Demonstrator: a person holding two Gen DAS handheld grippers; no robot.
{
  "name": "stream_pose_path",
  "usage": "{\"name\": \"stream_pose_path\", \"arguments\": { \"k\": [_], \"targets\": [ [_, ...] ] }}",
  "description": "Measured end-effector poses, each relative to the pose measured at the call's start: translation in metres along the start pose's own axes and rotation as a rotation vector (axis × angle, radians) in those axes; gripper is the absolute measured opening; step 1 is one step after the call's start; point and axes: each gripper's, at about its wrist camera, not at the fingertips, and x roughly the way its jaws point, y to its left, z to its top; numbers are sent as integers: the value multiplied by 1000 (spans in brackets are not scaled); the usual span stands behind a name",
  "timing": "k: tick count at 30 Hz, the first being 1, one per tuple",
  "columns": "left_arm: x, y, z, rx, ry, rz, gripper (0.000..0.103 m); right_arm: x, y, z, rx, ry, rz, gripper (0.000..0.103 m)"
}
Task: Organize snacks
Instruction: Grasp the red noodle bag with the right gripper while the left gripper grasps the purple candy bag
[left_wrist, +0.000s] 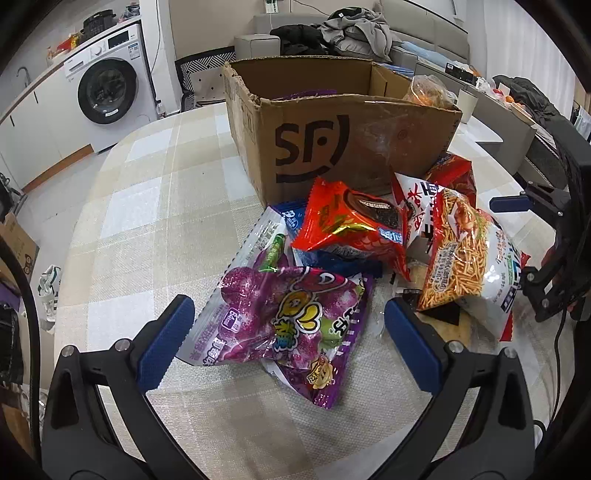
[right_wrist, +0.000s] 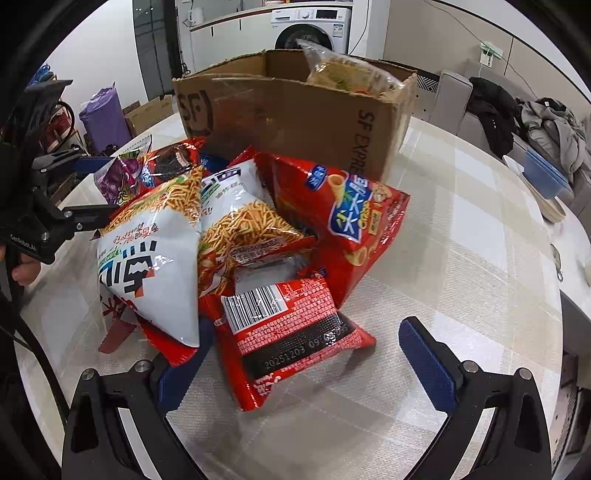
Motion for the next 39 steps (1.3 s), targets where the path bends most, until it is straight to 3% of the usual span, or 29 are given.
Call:
{"name": "stream_pose_path", "arguments": {
  "k": [7,23,31,39],
  "targets": [
    [1,3,-1,-9,7,-2,102,-6,-13,-2,19,-18,8,99],
    [5,6,-2,-14,13,0,103,-11,-9,-10,-19,-52,103,51],
    [1,8,-2,-8,3,-4,102,-28,-15,-17,-47,-75,92,48],
    [2,6,-4,11,8,-1,102,-51,-47,-24,37,-141,69,48]
  ]
}}
